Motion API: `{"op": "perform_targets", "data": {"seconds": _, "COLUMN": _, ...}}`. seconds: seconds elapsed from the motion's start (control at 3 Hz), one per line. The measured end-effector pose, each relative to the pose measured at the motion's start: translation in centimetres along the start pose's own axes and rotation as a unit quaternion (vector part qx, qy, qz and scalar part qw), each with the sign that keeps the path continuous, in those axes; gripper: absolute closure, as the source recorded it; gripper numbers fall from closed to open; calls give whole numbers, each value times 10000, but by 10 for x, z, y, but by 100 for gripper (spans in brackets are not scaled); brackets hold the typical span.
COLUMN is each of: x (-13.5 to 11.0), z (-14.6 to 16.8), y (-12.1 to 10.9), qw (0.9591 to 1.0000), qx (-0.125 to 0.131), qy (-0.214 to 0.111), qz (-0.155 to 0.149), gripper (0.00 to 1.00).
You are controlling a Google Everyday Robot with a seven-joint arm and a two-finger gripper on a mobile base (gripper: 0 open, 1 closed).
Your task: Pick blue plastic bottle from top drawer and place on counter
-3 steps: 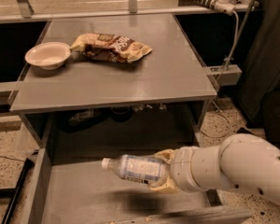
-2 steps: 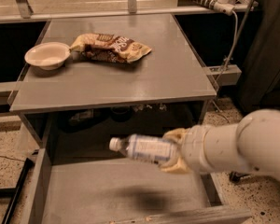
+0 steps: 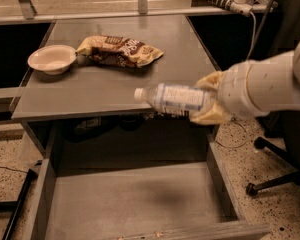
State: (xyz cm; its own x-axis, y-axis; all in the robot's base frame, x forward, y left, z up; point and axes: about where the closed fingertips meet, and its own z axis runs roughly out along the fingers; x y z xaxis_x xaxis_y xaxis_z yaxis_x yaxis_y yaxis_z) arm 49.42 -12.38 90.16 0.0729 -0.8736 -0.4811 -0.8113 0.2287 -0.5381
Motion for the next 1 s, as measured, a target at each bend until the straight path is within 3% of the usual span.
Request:
{"op": "perform_targets", "data": {"seconds": 0.33, "x": -11, "z": -12, "y": -16, "qw": 9998, "qx": 182, "qy": -63, "qz": -71, "gripper": 100}}
{"op": "perform_targets", "data": {"seconds": 0.67, "x": -11, "z": -11, "y": -16, "qw": 9998, "qx": 184, "qy": -63, "qz": -71, "gripper": 100}}
{"op": "perform_targets", "data": {"seconds": 1.0, "x": -11, "z": -4, "y": -33, "qw": 9990, "qx": 445, "qy": -59, "qz": -82, "gripper": 100}}
